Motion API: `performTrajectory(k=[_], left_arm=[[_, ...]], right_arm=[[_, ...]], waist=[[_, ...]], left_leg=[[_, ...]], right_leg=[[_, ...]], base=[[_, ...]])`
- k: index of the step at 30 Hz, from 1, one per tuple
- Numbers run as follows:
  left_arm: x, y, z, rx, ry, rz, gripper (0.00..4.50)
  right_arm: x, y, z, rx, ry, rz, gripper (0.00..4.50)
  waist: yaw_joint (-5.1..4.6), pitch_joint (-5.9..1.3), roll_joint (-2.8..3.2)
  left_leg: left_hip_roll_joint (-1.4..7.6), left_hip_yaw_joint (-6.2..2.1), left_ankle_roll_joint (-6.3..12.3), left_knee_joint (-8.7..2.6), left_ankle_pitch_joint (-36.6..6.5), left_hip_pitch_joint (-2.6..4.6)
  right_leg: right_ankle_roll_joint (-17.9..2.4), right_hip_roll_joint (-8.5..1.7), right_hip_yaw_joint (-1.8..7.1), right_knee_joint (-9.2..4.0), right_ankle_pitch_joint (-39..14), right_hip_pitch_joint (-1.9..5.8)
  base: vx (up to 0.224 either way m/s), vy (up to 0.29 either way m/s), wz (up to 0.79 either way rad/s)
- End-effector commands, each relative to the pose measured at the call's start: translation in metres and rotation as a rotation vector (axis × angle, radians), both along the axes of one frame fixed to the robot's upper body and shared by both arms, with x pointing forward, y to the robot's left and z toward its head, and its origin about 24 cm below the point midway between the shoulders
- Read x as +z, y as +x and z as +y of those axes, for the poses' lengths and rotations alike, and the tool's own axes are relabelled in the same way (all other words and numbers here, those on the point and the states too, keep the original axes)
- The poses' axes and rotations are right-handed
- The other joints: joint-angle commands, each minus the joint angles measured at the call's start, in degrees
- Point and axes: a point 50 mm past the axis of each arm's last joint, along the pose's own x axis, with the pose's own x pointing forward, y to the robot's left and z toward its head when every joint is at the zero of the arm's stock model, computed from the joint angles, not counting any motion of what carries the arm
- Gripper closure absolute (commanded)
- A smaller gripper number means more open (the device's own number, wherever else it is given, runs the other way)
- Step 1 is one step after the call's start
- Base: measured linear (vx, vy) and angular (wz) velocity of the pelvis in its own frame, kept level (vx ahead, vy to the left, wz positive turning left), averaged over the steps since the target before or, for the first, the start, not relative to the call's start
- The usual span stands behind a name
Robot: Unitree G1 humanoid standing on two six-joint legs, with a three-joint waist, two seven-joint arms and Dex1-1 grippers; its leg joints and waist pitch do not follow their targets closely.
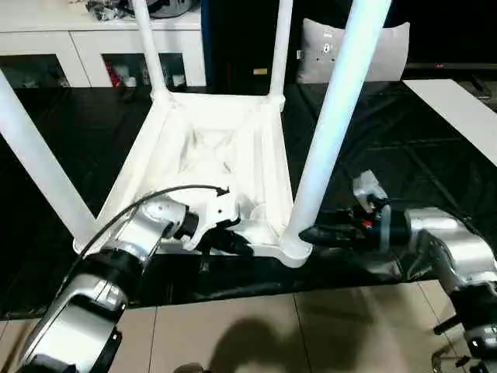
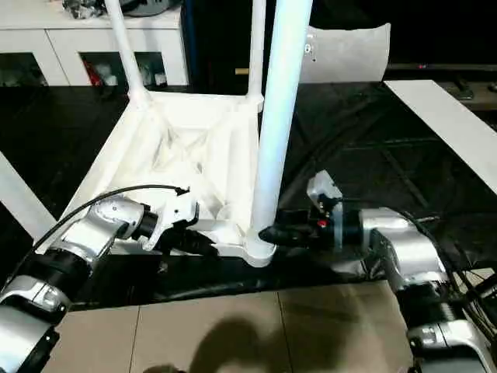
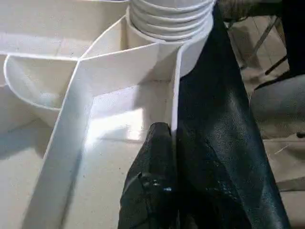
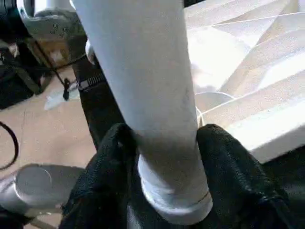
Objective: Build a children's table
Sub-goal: Rotate leg to tighten
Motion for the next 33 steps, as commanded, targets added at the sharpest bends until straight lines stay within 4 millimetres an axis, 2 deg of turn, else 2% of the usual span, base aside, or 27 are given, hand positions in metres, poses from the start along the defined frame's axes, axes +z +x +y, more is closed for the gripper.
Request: performTrajectory(k=[1, 2, 3, 4, 5, 6, 7, 8, 9, 10, 11, 12, 13, 14, 15, 16, 17, 18, 19, 21, 23, 24, 26, 27, 28, 29, 33], left_arm=[[-0.017, -0.001, -0.006, 0.154, 0.000, 0.034, 4.50], [-0.014, 0.001, -0.011, 0.218, -0.031, 0.031, 4.50], [-0.010, 0.003, -0.016, 0.278, -0.060, 0.027, 4.50], [-0.007, 0.005, -0.020, 0.336, -0.086, 0.034, 4.50], [-0.005, 0.006, -0.023, 0.357, -0.090, 0.030, 4.50], [-0.001, 0.008, -0.029, 0.405, -0.096, 0.013, 4.50], [0.001, 0.009, -0.036, 0.433, -0.098, 0.002, 4.50], [0.002, 0.009, -0.040, 0.448, -0.099, -0.005, 4.50], [0.005, 0.013, -0.046, 0.502, -0.117, -0.028, 4.50], [0.006, 0.014, -0.047, 0.511, -0.120, -0.032, 4.50], [0.008, 0.017, -0.052, 0.549, -0.131, -0.052, 4.50], [0.009, 0.019, -0.055, 0.572, -0.138, -0.065, 4.50], [0.009, 0.021, -0.059, 0.583, -0.141, -0.086, 4.50], [0.009, 0.021, -0.059, 0.583, -0.141, -0.086, 4.50], [0.008, 0.021, -0.061, 0.586, -0.136, -0.104, 4.50], [0.008, 0.021, -0.062, 0.588, -0.133, -0.112, 4.50], [0.005, 0.019, -0.062, 0.574, -0.113, -0.127, 4.50], [0.004, 0.018, -0.061, 0.567, -0.095, -0.140, 4.50], [0.003, 0.017, -0.058, 0.560, -0.075, -0.153, 4.50], [0.002, 0.014, -0.055, 0.525, -0.066, -0.152, 4.50], [-0.001, 0.010, -0.050, 0.488, -0.057, -0.142, 4.50], [-0.002, 0.007, -0.048, 0.457, -0.053, -0.143, 4.50], [-0.006, 0.004, -0.043, 0.420, -0.046, -0.136, 4.50], [-0.007, 0.004, -0.041, 0.409, -0.044, -0.132, 4.50], [-0.008, 0.002, -0.039, 0.377, -0.041, -0.132, 4.50], [-0.010, 0.000, -0.037, 0.339, -0.037, -0.133, 4.50], [-0.011, -0.005, -0.031, 0.263, -0.040, -0.121, 4.50]], right_arm=[[-0.003, -0.006, 0.020, 0.056, 0.024, 0.022, 2.82], [-0.006, -0.004, 0.024, -0.006, -0.002, 0.003, 2.82], [-0.008, 0.001, 0.027, -0.080, -0.013, -0.005, 2.96], [-0.009, 0.006, 0.030, -0.157, -0.026, -0.013, 2.96], [-0.010, 0.009, 0.031, -0.205, -0.040, -0.017, 3.08], [-0.012, 0.019, 0.034, -0.326, -0.069, -0.007, 3.08], [-0.015, 0.027, 0.035, -0.440, -0.093, 0.013, 3.32], [-0.017, 0.032, 0.036, -0.512, -0.109, 0.031, 3.38], [-0.019, 0.038, 0.038, -0.599, -0.154, 0.017, 3.38], [-0.019, 0.038, 0.038, -0.612, -0.162, 0.014, 3.38], [-0.021, 0.041, 0.041, -0.668, -0.179, 0.017, 3.38], [-0.023, 0.043, 0.043, -0.703, -0.189, 0.022, 3.38], [-0.025, 0.043, 0.047, -0.707, -0.212, -0.015, 3.38], [-0.025, 0.043, 0.047, -0.707, -0.212, -0.015, 3.14], [-0.025, 0.043, 0.049, -0.721, -0.200, -0.032, 3.07], [-0.025, 0.044, 0.050, -0.727, -0.194, -0.039, 3.03], [-0.024, 0.043, 0.051, -0.720, -0.177, -0.076, 3.03], [-0.023, 0.042, 0.051, -0.723, -0.159, -0.094, 2.81], [-0.021, 0.041, 0.050, -0.731, -0.139, -0.107, 2.70], [-0.018, 0.040, 0.045, -0.718, -0.119, -0.129, 2.58], [-0.013, 0.038, 0.037, -0.702, -0.097, -0.160, 2.37], [-0.010, 0.037, 0.033, -0.680, -0.082, -0.174, 2.37], [-0.007, 0.033, 0.024, -0.624, -0.088, -0.207, 2.14], [-0.006, 0.031, 0.021, -0.602, -0.093, -0.223, 2.05], [-0.005, 0.029, 0.015, -0.571, -0.110, -0.231, 1.93], [-0.004, 0.028, 0.008, -0.541, -0.125, -0.240, 1.83], [0.000, 0.022, -0.007, -0.447, -0.148, -0.247, 1.61]], waist=[[0.19, -3.80, -1.09], [0.05, -3.75, -1.03], [-0.43, -3.39, -1.07], [-0.95, -3.31, -1.12], [-1.33, -3.24, -1.21], [-2.19, -3.16, -1.27], [-2.97, -3.18, -1.03], [-3.56, -3.23, -0.92], [-4.72, -3.24, -0.61], [-5.38, -3.30, -0.13], [-5.55, -3.46, 0.58], [-5.61, -3.46, 0.86], [-5.75, -3.40, 1.28], [-5.87, -3.24, 1.08], [-5.72, -3.42, 0.93], [-5.77, -3.43, 0.69], [-5.69, -3.56, 0.48], [-5.24, -3.68, 1.09], [-4.91, -3.87, 0.84], [-4.34, -4.16, 0.83], [-3.95, -4.20, 0.34], [-3.86, -4.13, 0.17], [-3.21, -4.31, 0.05], [-2.71, -4.15, 0.08], [-2.41, -4.07, -0.09], [-2.10, -4.13, -0.02], [-1.17, -4.24, -0.07]], left_leg=[[3.14, -0.96, 2.22, -4.29, -13.93, 0.54], [2.99, -1.02, 1.96, -4.28, -14.34, 0.57], [2.67, -1.16, 1.46, -4.32, -15.81, 0.42], [2.45, -1.18, 0.40, -4.11, -17.13, 0.95], [2.20, -1.30, 0.29, -3.98, -17.56, 0.93], [1.98, -1.58, -0.26, -3.89, -17.96, 0.42], [1.54, -1.75, -0.60, -3.49, -19.46, 0.47], [1.50, -1.82, -0.80, -3.29, -19.82, 0.72], [1.43, -2.20, -0.79, -3.22, -21.20, 0.28], [1.85, -2.52, -0.65, -3.40, -23.04, 0.71], [2.55, -2.75, -0.13, -3.68, -25.27, 1.35], [2.92, -2.82, 0.14, -3.96, -26.63, 1.64], [3.56, -3.04, 0.11, -4.63, -29.16, 1.71], [3.68, -3.13, 0.11, -4.96, -29.97, 1.33], [3.40, -2.99, -0.21, -4.87, -30.76, 1.79], [2.60, -2.64, -0.06, -4.44, -28.79, 1.70], [2.25, -2.50, 0.16, -4.26, -27.01, 1.48], [2.18, -2.39, 0.68, -4.33, -24.48, 1.22], [2.39, -2.33, 1.32, -4.50, -22.16, 0.94], [2.81, -2.43, 1.78, -4.79, -19.40, 0.45], [2.60, -2.00, 2.82, -4.60, -16.55, 0.19], [2.43, -1.84, 3.20, -4.54, -16.09, 0.09], [2.29, -1.70, 4.48, -4.29, -13.45, -0.32], [2.23, -1.48, 4.85, -4.14, -13.13, -0.22], [2.01, -1.35, 4.77, -3.98, -12.95, -0.14], [2.01, -1.35, 4.75, -3.96, -12.08, -0.11], [2.28, -1.35, 4.99, -3.88, -10.95, -0.15]], right_leg=[[-9.78, -4.29, 2.80, -4.27, -25.29, 2.92], [-9.44, -4.28, 2.71, -4.28, -26.56, 2.87], [-7.82, -4.33, 2.42, -4.88, -31.16, 2.85], [-6.19, -4.51, 2.20, -5.47, -35.59, 2.60], [-5.30, -4.50, 1.92, -5.84, -37.53, 2.56], [-3.37, -4.32, 1.34, -6.07, -40.12, 2.86], [-1.07, -4.08, 0.32, -7.00, -43.20, 2.68], [-0.61, -4.24, 0.16, -7.37, -43.50, 2.46], [0.34, -4.04, -1.05, -7.88, -43.25, 2.87], [0.89, -3.86, -1.80, -8.33, -41.46, 3.02], [0.71, -3.91, -2.36, -8.56, -38.62, 3.22], [0.16, -3.94, -2.42, -8.54, -36.60, 3.20], [-0.80, -3.85, -2.32, -8.05, -32.79, 3.53], [-0.85, -3.78, -2.13, -7.81, -31.59, 3.66], [-1.35, -4.16, -1.76, -7.72, -31.08, 3.40], [-2.09, -4.67, -1.59, -8.01, -31.83, 3.08], [-2.29, -4.75, -1.58, -7.94, -31.98, 3.20], [-2.67, -5.04, -1.31, -7.81, -31.22, 3.31], [-3.61, -5.07, -0.88, -7.40, -28.84, 3.35], [-5.39, -5.05, -0.26, -6.38, -24.21, 3.70], [-7.71, -4.86, 0.54, -5.49, -20.56, 3.54], [-8.02, -4.77, 0.75, -5.40, -20.75, 3.47], [-8.18, -4.90, 1.00, -4.97, -20.35, 3.79], [-7.57, -4.77, 1.00, -5.14, -22.33, 3.43], [-6.91, -4.88, 1.01, -5.36, -24.71, 3.40], [-6.39, -4.85, 0.97, -5.41, -25.84, 3.40], [-5.57, -4.64, 1.01, -5.15, -25.53, 3.34]], base=[[0.000, 0.000, 0.00], [0.000, 0.000, 0.00], [0.000, 0.000, 0.00], [0.000, 0.000, 0.00], [0.000, 0.000, 0.00], [0.000, 0.000, 0.00], [0.000, 0.000, 0.00], [0.000, 0.000, 0.00], [0.000, 0.000, 0.00], [0.000, 0.000, 0.00], [0.000, 0.000, 0.00], [0.000, 0.000, 0.00], [0.000, 0.000, 0.00], [0.000, 0.000, 0.00], [0.000, 0.000, 0.00], [0.000, 0.000, 0.00], [0.000, 0.000, 0.00], [0.000, 0.000, 0.00], [0.000, 0.000, 0.00], [0.000, 0.000, 0.00], [0.000, 0.000, 0.00], [0.000, 0.000, 0.00], [0.000, 0.000, 0.00], [0.000, 0.000, 0.00], [0.000, 0.000, 0.00], [0.000, 0.000, 0.00], [0.000, 0.000, 0.00]])
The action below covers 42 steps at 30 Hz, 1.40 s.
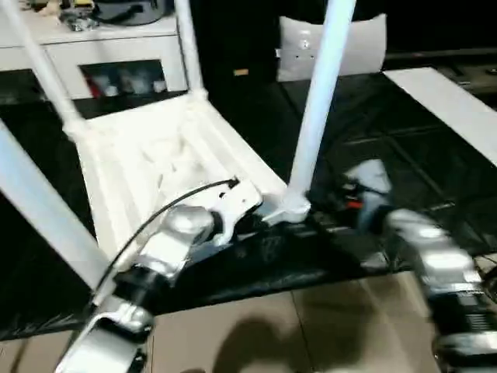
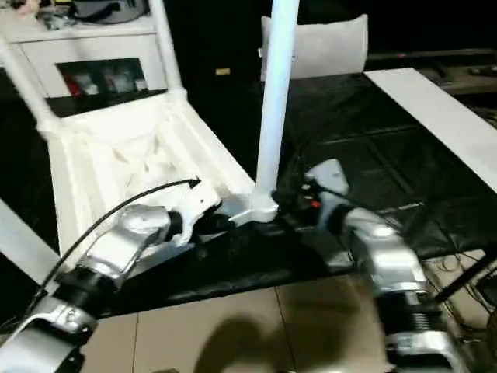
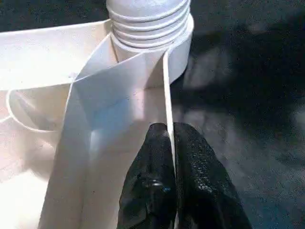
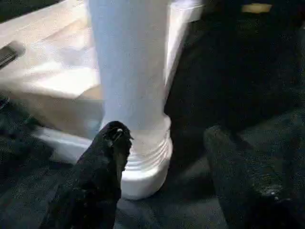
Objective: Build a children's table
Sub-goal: Rotate leg to tighten
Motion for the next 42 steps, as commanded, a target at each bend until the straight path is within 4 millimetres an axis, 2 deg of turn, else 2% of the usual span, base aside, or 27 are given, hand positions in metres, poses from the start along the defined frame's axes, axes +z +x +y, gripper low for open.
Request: performTrajectory(k=[1, 2, 3, 5, 9, 10, 12, 13, 15, 22, 28, 30, 31, 34, 35, 36, 37, 39, 41, 42], left_arm=[[-0.008, -0.009, 0.000, -0.081, -0.002, 0.032, 4.50], [-0.007, -0.010, 0.002, -0.116, -0.012, 0.038, 4.50], [-0.005, -0.012, 0.005, -0.166, -0.007, 0.049, 4.50], [-0.002, -0.015, 0.011, -0.239, 0.007, 0.069, 4.50], [0.002, -0.016, 0.016, -0.297, 0.019, 0.079, 4.50], [0.005, -0.017, 0.018, -0.352, 0.018, 0.090, 4.50], [0.007, -0.018, 0.019, -0.381, 0.017, 0.097, 4.50], [0.008, -0.019, 0.019, -0.412, 0.023, 0.101, 4.50], [0.009, -0.020, 0.019, -0.449, 0.039, 0.105, 4.50], [0.009, -0.020, 0.017, -0.486, 0.050, 0.115, 4.50], [0.009, -0.019, 0.017, -0.475, 0.045, 0.108, 4.50], [0.009, -0.018, 0.017, -0.467, 0.047, 0.105, 4.50], [0.008, -0.017, 0.017, -0.464, 0.048, 0.102, 4.50], [0.007, -0.018, 0.016, -0.461, 0.048, 0.103, 4.50], [0.007, -0.018, 0.016, -0.461, 0.048, 0.104, 4.50], [0.007, -0.018, 0.016, -0.463, 0.048, 0.105, 4.50], [0.007, -0.018, 0.016, -0.463, 0.048, 0.105, 4.50], [0.007, -0.017, 0.015, -0.464, 0.045, 0.103, 4.50], [0.008, -0.017, 0.015, -0.464, 0.044, 0.103, 4.50], [0.007, -0.017, 0.015, -0.464, 0.044, 0.103, 4.50]], right_arm=[[0.007, -0.003, -0.001, 0.074, 0.004, -0.015, 1.61], [0.010, -0.005, -0.005, 0.114, 0.010, -0.005, 1.61], [0.014, -0.008, -0.007, 0.178, 0.007, 0.003, 1.61], [0.018, -0.013, -0.007, 0.285, 0.016, 0.034, 1.61], [0.019, -0.019, -0.005, 0.395, 0.030, 0.077, 1.97], [0.018, -0.022, -0.003, 0.460, 0.033, 0.105, 2.04], [0.017, -0.023, -0.003, 0.488, 0.036, 0.118, 2.23], [0.017, -0.022, -0.001, 0.506, 0.037, 0.126, 2.41], [0.016, -0.021, 0.003, 0.536, 0.052, 0.140, 2.50], [0.013, -0.023, 0.013, 0.626, 0.092, 0.208, 3.11], [0.008, -0.017, 0.017, 0.611, 0.070, 0.180, 3.60], [0.008, -0.015, 0.017, 0.581, 0.076, 0.183, 3.60], [0.009, -0.014, 0.017, 0.568, 0.097, 0.185, 3.41], [0.011, -0.015, 0.017, 0.574, 0.146, 0.206, 3.27], [0.012, -0.015, 0.017, 0.579, 0.151, 0.210, 3.15], [0.012, -0.016, 0.018, 0.591, 0.159, 0.217, 3.00], [0.012, -0.017, 0.018, 0.595, 0.162, 0.219, 2.90], [0.012, -0.016, 0.019, 0.595, 0.160, 0.210, 2.85], [0.011, -0.013, 0.020, 0.576, 0.118, 0.175, 2.52], [0.011, -0.012, 0.020, 0.573, 0.110, 0.169, 2.52]], waist=[[0.48, -4.06, -1.68], [0.42, -4.06, -1.73], [0.58, -4.03, -1.30], [0.69, -3.92, -1.42], [1.46, -3.89, -1.22], [1.56, -3.91, -1.55], [1.87, -3.93, -1.26], [1.98, -3.98, -1.25], [2.17, -3.97, -1.39], [2.83, -3.88, -1.54], [2.72, -3.83, -1.68], [2.68, -3.76, -1.70], [2.58, -3.72, -1.66], [2.50, -3.65, -1.52], [2.47, -3.65, -1.52], [2.50, -3.66, -1.28], [2.46, -3.74, -1.45], [2.60, -3.83, -1.39], [2.68, -3.85, -1.45], [2.67, -3.80, -1.46]], left_leg=[[2.63, -0.41, 5.01, -3.48, -10.35, -0.16], [2.71, -0.40, 4.98, -3.51, -10.51, -0.16], [2.75, -0.46, 5.00, -3.50, -11.40, -0.05], [2.89, -0.54, 4.98, -3.64, -12.53, -0.04], [3.27, -0.52, 4.44, -3.73, -14.13, 0.26], [3.36, -0.47, 4.22, -3.75, -14.53, 0.48], [3.49, -0.51, 4.00, -3.78, -14.49, 0.48], [3.59, -0.56, 3.69, -3.82, -14.60, 0.45], [3.53, -0.56, 3.44, -3.87, -14.77, 0.43], [3.33, -0.48, 2.65, -3.76, -14.53, 0.47], [3.16, -0.50, 2.49, -3.69, -14.53, 0.31], [3.09, -0.51, 2.33, -3.68, -14.90, 0.36], [3.09, -0.55, 2.25, -3.71, -15.52, 0.44], [3.14, -0.64, 1.87, -3.75, -17.01, 0.72], [3.13, -0.66, 1.84, -3.74, -17.17, 0.71], [3.17, -0.71, 1.78, -3.78, -17.54, 0.68], [3.19, -0.69, 1.77, -3.78, -17.51, 0.61], [3.25, -0.69, 1.85, -3.79, -16.83, 0.57], [3.22, -0.60, 1.90, -3.77, -16.44, 0.55], [3.20, -0.62, 1.82, -3.81, -16.38, 0.47]], right_leg=[[-5.75, -3.40, 3.30, -4.61, -24.75, 3.35], [-5.88, -3.38, 3.31, -4.54, -24.54, 3.36], [-6.07, -3.45, 3.25, -4.65, -24.95, 3.34], [-6.17, -3.36, 3.22, -4.65, -25.54, 3.35], [-6.87, -3.46, 3.39, -4.58, -25.88, 3.10], [-7.23, -3.48, 3.43, -4.64, -25.75, 2.93], [-8.07, -3.51, 3.55, -4.34, -24.66, 2.91], [-8.44, -3.56, 3.65, -4.14, -23.94, 2.94], [-8.83, -3.60, 3.77, -3.98, -23.53, 2.96], [-7.38, -3.79, 3.87, -4.28, -26.74, 3.01], [-6.77, -3.77, 3.60, -4.43, -28.28, 2.96], [-6.06, -3.78, 3.52, -4.70, -29.81, 2.94], [-5.60, -3.70, 3.42, -4.87, -30.86, 2.89], [-4.94, -3.69, 3.30, -5.19, -32.30, 2.71], [-4.95, -3.63, 3.26, -5.14, -32.16, 2.75], [-4.97, -3.62, 3.26, -5.09, -31.97, 2.75], [-4.99, -3.63, 3.29, -5.06, -31.44, 2.81], [-5.49, -3.71, 3.43, -4.85, -30.17, 2.80], [-5.94, -3.71, 3.50, -4.77, -29.42, 2.77], [-5.98, -3.78, 3.47, -4.74, -29.58, 2.81]], base=[[0.000, 0.000, 0.00], [0.000, 0.000, 0.00], [0.000, 0.000, 0.00], [0.000, 0.000, 0.00], [0.000, 0.000, 0.00], [0.000, 0.000, 0.00], [0.000, 0.000, 0.00], [0.000, 0.000, 0.00], [0.000, 0.000, 0.00], [0.000, 0.000, 0.00], [0.000, 0.000, 0.00], [0.000, 0.000, 0.00], [0.000, 0.000, 0.00], [0.000, 0.000, 0.00], [0.000, 0.000, 0.00], [0.000, 0.000, 0.00], [0.000, 0.000, 0.00], [0.000, 0.000, 0.00], [0.000, 0.000, 0.00], [0.000, 0.000, 0.00]])
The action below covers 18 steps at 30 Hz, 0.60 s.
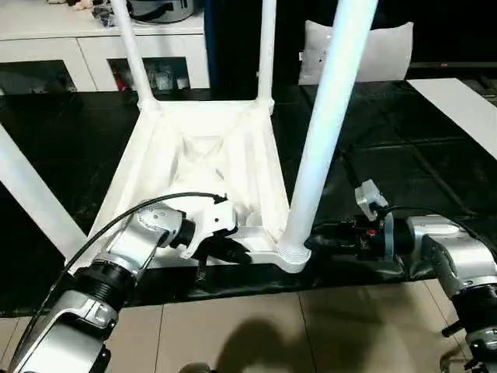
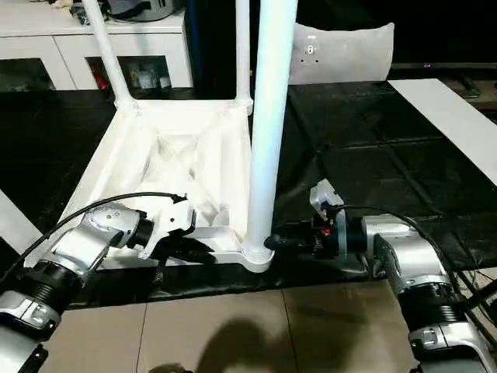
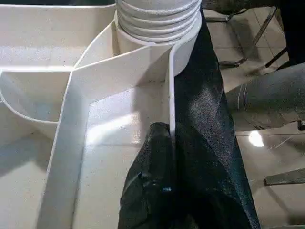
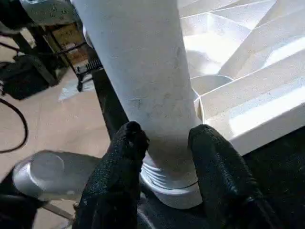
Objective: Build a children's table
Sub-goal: Rotate leg to tighten
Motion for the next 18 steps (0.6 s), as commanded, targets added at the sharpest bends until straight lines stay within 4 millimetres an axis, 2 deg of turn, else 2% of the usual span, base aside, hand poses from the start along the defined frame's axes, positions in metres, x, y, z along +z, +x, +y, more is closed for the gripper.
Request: performTrajectory(k=[1, 2, 3, 6, 8, 10, 13, 18], left_arm=[[0.0034, -0.0014, -0.0159, -0.075, -0.018, -0.015, 4.50], [0.0034, -0.0013, -0.0158, -0.075, -0.016, -0.016, 4.50], [0.0035, -0.0011, -0.0157, -0.075, -0.015, -0.016, 4.50], [0.0032, -0.0011, -0.0155, -0.072, -0.013, -0.015, 4.50], [0.0029, -0.0012, -0.0152, -0.072, -0.012, -0.013, 4.50], [0.0023, -0.0013, -0.0149, -0.073, -0.008, -0.012, 4.50], [0.0022, -0.0011, -0.0147, -0.072, -0.006, -0.013, 4.50], [0.0017, -0.0009, -0.0135, -0.068, -0.002, -0.010, 4.50]], right_arm=[[0.0112, 0.0085, 0.0115, 0.022, 0.006, -0.078, 2.43], [0.0109, 0.0086, 0.0119, 0.024, 0.005, -0.078, 2.43], [0.0107, 0.0093, 0.0123, 0.022, -0.001, -0.090, 2.19], [0.0114, 0.0099, 0.0140, 0.021, 0.022, -0.053, 2.03], [0.0110, 0.0107, 0.0146, 0.018, 0.006, -0.077, 1.77], [0.0089, 0.0110, 0.0148, 0.018, -0.018, -0.093, 1.77], [0.0071, 0.0103, 0.0137, 0.024, -0.016, -0.067, 1.77], [0.0067, 0.0081, 0.0122, 0.039, 0.001, -0.023, 2.27]], waist=[[-0.26, -3.84, -0.99], [-0.28, -3.83, -1.00], [-0.28, -3.81, -1.10], [-0.35, -3.76, -0.98], [-0.21, -3.88, -0.90], [-0.09, -3.96, -0.88], [-0.10, -3.93, -0.91], [-0.02, -3.92, -0.89]], left_leg=[[3.14, -0.80, 1.97, -4.45, -16.74, 0.45], [3.11, -0.80, 1.97, -4.44, -16.81, 0.47], [3.14, -0.80, 1.98, -4.45, -16.82, 0.46], [3.19, -0.85, 1.98, -4.49, -17.44, 0.53], [3.31, -0.82, 1.89, -4.48, -17.26, 0.73], [3.44, -0.87, 1.73, -4.60, -16.87, 0.53], [3.36, -0.79, 1.85, -4.60, -16.89, 0.51], [3.37, -0.80, 2.00, -4.56, -16.56, 0.43]], right_leg=[[-5.92, -3.73, 3.04, -5.07, -29.92, 2.78], [-5.91, -3.69, 3.00, -5.08, -30.07, 2.81], [-5.82, -3.69, 3.02, -5.09, -30.19, 2.82], [-5.78, -3.69, 2.96, -5.17, -30.79, 2.78], [-6.17, -3.70, 3.08, -5.13, -29.98, 2.63], [-6.89, -3.71, 3.26, -4.73, -27.74, 2.80], [-7.15, -3.74, 3.30, -4.69, -27.46, 2.84], [-7.12, -3.72, 3.28, -4.67, -27.58, 2.92]], base=[[0.000, 0.000, 0.00], [0.000, 0.000, 0.00], [0.000, 0.000, 0.00], [0.000, 0.000, 0.00], [0.000, 0.000, 0.00], [0.000, 0.000, 0.00], [0.000, 0.000, 0.00], [0.000, 0.000, 0.00]])
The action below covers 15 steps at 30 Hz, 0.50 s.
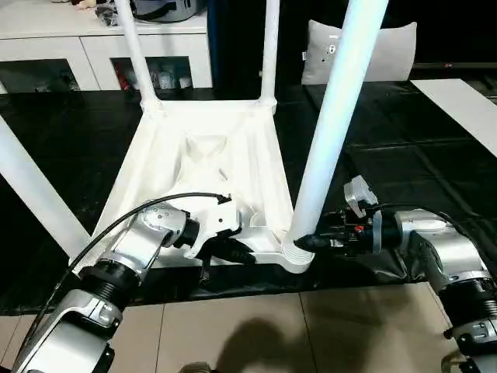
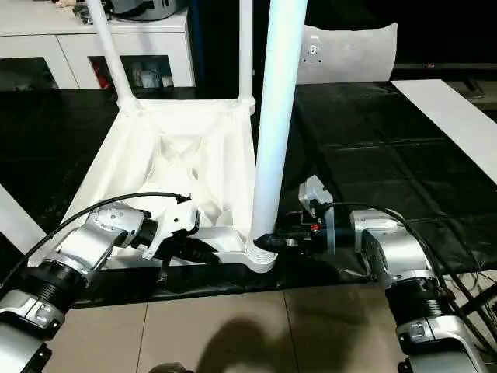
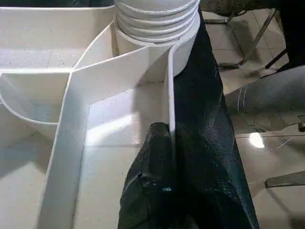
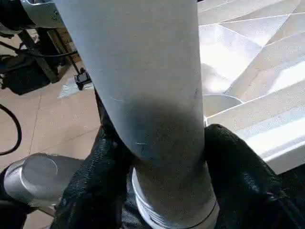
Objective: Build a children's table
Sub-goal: Rotate leg to tighten
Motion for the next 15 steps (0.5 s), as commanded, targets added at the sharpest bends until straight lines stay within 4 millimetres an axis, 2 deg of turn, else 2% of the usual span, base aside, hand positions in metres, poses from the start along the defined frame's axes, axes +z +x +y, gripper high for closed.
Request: performTrajectory(k=[1, 9, 13, 15], left_arm=[[0.001, -0.001, -0.008, -0.059, 0.010, -0.002, 4.50], [0.004, 0.000, -0.012, -0.012, -0.044, 0.033, 4.50], [0.004, 0.006, -0.020, 0.116, -0.071, 0.031, 4.50], [0.008, 0.013, -0.030, 0.246, -0.117, 0.028, 4.50]], right_arm=[[0.005, 0.001, 0.000, 0.017, -0.003, 0.015, 2.35], [0.001, -0.004, 0.007, 0.020, 0.057, 0.055, 2.48], [-0.002, 0.000, 0.019, -0.100, 0.079, 0.033, 2.48], [-0.005, 0.014, 0.027, -0.286, 0.051, 0.010, 2.48]], waist=[[-0.28, -3.88, -0.88], [-0.22, -3.87, -0.86], [-0.52, -3.65, -0.84], [-0.89, -3.56, -0.76]], left_leg=[[3.35, -0.82, 1.98, -4.60, -16.66, 0.50], [3.41, -0.79, 1.84, -4.62, -16.66, 0.56], [3.22, -0.92, 0.95, -4.67, -18.00, 0.66], [2.96, -1.00, 0.41, -4.56, -18.91, 0.81]], right_leg=[[-7.07, -3.67, 3.24, -4.71, -27.80, 2.93], [-7.18, -3.69, 3.27, -4.72, -27.78, 2.89], [-6.27, -3.82, 3.09, -5.13, -30.30, 2.75], [-4.92, -3.76, 2.78, -5.52, -33.18, 2.66]], base=[[0.000, 0.000, 0.00], [0.000, 0.000, 0.00], [0.000, 0.000, 0.00], [0.000, 0.000, 0.00]])
